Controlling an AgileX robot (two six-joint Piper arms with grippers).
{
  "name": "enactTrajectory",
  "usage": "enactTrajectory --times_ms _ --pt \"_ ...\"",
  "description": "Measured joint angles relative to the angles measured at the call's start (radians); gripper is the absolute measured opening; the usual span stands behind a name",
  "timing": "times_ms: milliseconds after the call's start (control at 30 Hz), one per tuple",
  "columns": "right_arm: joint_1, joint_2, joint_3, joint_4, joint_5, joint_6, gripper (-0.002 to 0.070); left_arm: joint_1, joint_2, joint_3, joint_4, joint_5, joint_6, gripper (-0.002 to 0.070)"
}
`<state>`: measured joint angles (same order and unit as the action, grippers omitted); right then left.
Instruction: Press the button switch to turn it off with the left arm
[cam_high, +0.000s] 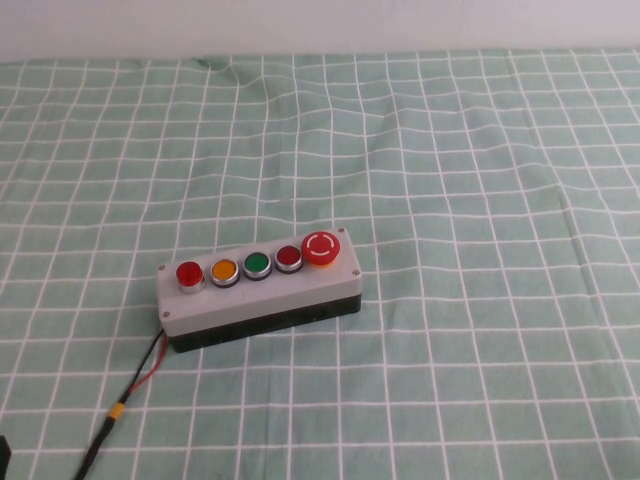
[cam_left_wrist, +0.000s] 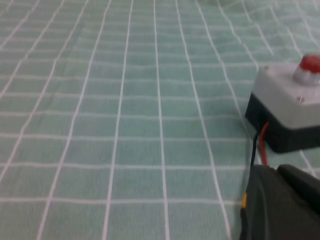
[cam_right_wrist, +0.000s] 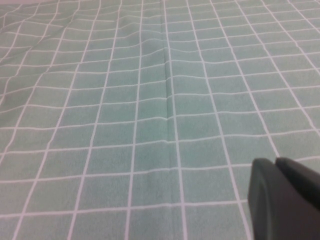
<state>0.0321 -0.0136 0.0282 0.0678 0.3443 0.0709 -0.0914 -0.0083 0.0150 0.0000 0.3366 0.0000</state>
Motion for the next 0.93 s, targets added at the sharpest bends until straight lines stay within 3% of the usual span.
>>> enactTrajectory --times_ms 933 --pt "0.000 0.000 0.000 0.000 0.000 0.000 -0.0016 0.000 -0.004 0.011 0.018 0.052 0.000 -0.0003"
